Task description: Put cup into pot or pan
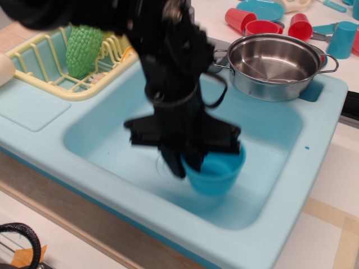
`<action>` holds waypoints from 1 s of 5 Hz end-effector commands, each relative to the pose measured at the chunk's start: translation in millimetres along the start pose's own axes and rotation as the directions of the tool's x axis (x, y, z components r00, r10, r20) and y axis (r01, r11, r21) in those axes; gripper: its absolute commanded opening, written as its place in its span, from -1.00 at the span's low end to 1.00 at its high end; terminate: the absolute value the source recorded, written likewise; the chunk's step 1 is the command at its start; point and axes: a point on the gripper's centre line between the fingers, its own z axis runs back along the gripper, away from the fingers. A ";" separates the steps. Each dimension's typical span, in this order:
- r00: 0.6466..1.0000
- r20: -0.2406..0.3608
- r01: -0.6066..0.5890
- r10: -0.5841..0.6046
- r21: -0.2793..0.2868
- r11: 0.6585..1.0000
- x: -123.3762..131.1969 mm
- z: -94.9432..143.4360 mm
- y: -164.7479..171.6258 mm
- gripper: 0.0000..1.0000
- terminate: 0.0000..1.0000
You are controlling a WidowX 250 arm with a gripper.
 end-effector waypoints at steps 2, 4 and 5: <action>0.976 0.165 0.143 -0.143 0.007 0.990 55.3 57.9 -36.2 -1.00 -1.00; 0.967 0.170 0.196 -0.189 -0.024 0.980 100.9 56.1 -43.9 -1.00 -1.00; 0.969 0.142 0.206 -0.201 -0.021 0.978 116.8 56.2 -46.5 -1.00 -1.00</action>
